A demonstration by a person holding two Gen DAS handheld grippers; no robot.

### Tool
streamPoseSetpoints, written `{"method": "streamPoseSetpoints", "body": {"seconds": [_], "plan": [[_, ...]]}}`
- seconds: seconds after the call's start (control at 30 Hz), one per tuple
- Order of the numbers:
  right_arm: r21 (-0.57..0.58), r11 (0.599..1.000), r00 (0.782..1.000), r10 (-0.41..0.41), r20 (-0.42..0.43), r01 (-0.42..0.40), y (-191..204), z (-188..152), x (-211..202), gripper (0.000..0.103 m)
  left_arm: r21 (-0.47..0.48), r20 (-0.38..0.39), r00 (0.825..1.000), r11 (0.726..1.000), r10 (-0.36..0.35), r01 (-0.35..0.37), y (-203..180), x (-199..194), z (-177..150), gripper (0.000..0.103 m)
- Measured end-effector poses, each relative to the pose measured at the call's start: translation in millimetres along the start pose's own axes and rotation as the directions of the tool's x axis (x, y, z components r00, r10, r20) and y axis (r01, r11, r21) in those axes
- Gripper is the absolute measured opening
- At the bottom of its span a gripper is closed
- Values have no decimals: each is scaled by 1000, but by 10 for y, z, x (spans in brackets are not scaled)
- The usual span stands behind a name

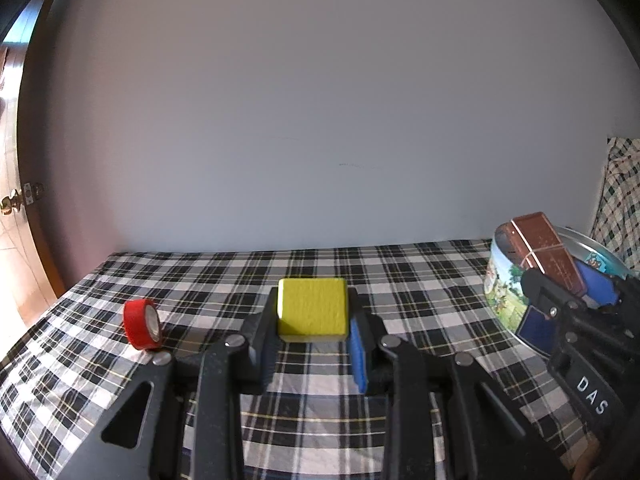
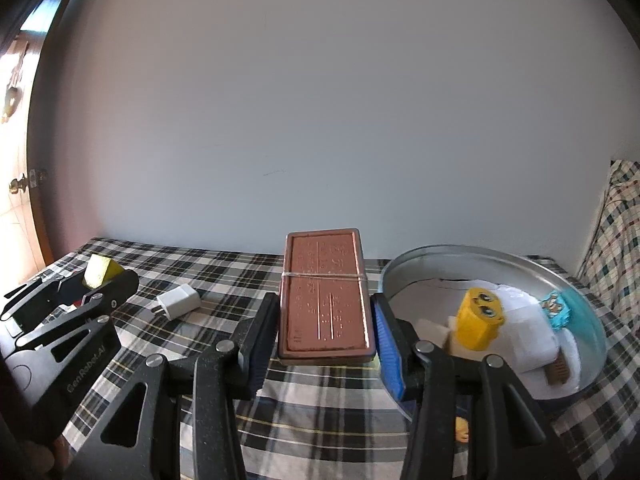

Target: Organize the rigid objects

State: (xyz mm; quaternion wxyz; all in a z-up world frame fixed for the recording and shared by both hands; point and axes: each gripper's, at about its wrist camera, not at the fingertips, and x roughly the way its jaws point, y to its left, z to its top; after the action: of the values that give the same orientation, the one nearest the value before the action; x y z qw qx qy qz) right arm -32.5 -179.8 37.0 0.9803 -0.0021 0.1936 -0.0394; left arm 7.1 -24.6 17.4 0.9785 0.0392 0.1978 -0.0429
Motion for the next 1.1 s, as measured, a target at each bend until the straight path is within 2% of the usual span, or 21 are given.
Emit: {"method": "streamPoseSetpoints", "body": {"seconds": [1.1], "plan": [[-35, 995, 995, -88, 42, 89, -835, -45, -242, 49, 54, 14, 991, 990, -135, 134, -917, -82, 34, 28]]}}
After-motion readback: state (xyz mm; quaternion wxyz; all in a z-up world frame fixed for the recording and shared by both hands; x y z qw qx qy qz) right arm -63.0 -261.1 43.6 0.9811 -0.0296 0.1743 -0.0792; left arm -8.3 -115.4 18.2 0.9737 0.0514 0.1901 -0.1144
